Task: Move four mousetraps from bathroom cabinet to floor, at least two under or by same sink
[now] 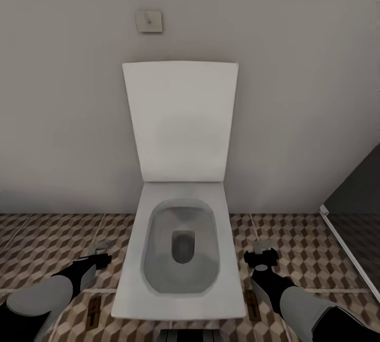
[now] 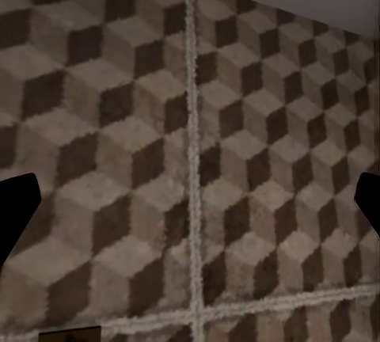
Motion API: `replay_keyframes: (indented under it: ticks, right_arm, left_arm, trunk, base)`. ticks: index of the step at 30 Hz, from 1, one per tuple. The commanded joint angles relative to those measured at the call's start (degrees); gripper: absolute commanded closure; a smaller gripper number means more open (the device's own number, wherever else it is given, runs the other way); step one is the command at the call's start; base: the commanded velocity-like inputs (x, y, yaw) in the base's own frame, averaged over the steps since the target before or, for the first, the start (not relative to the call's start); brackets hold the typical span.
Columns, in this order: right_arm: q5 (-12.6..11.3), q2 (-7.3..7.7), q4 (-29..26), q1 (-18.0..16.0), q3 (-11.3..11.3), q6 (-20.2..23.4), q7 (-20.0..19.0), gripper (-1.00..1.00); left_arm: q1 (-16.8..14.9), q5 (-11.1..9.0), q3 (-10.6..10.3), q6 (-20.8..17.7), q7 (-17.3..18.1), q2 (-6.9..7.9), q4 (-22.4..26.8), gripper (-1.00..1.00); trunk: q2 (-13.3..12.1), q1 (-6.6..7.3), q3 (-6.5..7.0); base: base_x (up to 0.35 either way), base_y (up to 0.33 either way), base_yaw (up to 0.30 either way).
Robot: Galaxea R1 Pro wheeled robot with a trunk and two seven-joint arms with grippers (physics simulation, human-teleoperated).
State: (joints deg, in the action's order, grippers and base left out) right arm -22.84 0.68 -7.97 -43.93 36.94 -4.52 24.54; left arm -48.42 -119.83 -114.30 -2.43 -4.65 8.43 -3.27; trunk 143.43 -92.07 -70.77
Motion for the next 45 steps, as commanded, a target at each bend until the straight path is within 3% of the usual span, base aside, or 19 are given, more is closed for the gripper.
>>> replay_keyframes:
  ticks: [1,15,45]
  right_arm:
    - [-0.63,0.02,-0.03,-0.01,0.41,-0.22,0.12,-1.0]
    - [-0.63,0.02,-0.03,-0.01,0.41,-0.22,0.14,-1.0]
    - [-0.5,0.34,-0.05,-0.01,0.51,-0.33,0.15,-1.0]
  left_arm:
    - [-0.03,-0.41,-0.49,-0.2,-0.18,0.01,0.03,-1.0]
    - [-0.08,-0.41,-0.49,-0.2,-0.18,0.01,0.04,-1.0]
    - [-0.09,-0.41,-0.4,-0.26,-0.01,0.79,0.11,-1.0]
  trunk:
    - [0.0,0.03,0.19]
    - [-0.21,0.4,3.29]
    - [-12.24,6.99,8.67]
  base:
    - [0.0,0.0,0.0]
    - [-0.041,0.0,0.0]
    - [-0.312,0.0,0.0]
